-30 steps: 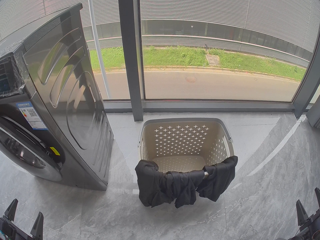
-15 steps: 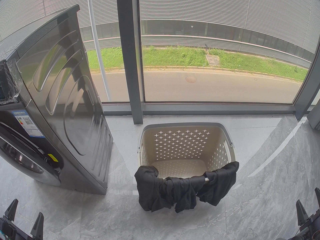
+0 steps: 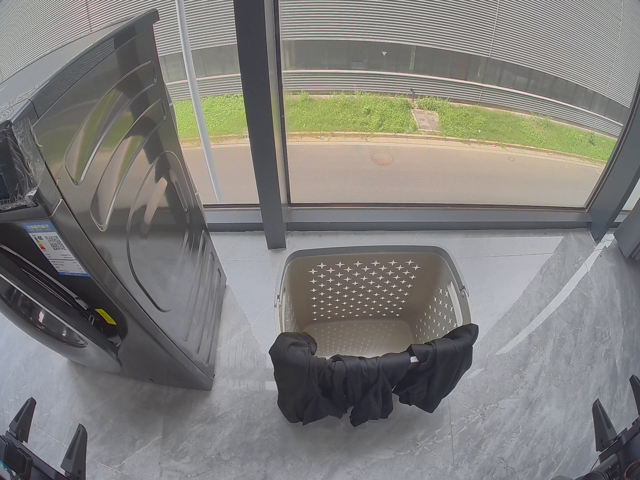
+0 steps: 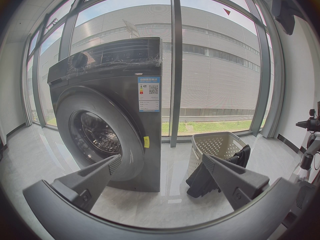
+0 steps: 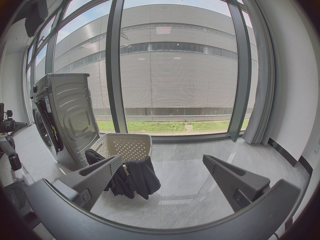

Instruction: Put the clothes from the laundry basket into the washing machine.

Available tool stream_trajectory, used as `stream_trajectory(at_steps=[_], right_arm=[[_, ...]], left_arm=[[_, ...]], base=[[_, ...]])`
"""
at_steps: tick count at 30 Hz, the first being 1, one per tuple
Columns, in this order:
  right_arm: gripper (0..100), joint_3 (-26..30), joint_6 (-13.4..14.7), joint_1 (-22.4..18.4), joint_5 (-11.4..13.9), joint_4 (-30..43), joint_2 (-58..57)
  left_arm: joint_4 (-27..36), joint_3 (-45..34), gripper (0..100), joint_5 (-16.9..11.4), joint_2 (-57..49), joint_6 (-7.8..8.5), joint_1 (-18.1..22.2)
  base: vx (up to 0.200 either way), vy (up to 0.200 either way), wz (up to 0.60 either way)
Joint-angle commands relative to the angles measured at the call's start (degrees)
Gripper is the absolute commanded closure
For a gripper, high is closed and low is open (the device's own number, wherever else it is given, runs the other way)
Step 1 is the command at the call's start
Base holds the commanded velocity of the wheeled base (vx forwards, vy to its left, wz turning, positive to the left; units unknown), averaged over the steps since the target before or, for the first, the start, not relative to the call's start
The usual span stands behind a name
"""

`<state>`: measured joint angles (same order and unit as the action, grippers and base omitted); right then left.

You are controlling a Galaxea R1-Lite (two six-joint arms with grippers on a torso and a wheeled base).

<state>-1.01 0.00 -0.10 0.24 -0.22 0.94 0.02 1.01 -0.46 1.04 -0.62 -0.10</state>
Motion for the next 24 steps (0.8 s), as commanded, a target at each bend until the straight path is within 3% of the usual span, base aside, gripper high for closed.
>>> stream_trajectory(at_steps=[1,8,24], right_arm=[[0,1.0,0.0,0.0,-0.1,0.0,-0.5],[0,1.0,0.0,0.0,-0.1,0.0,-0.5],[0,1.0,0.0,0.0,-0.1,0.0,-0.5]], left_arm=[[0.0,-1.0,0,0.0,-1.0,0.01,0.0],[0.0,-1.0,0,-0.1,-1.0,0.01,0.0],[0.0,-1.0,0,-0.2,-1.0,0.01,0.0]], base=[[0.200,0.000,0.00],[0.200,0.000,0.00],[0.000,0.000,0.00]])
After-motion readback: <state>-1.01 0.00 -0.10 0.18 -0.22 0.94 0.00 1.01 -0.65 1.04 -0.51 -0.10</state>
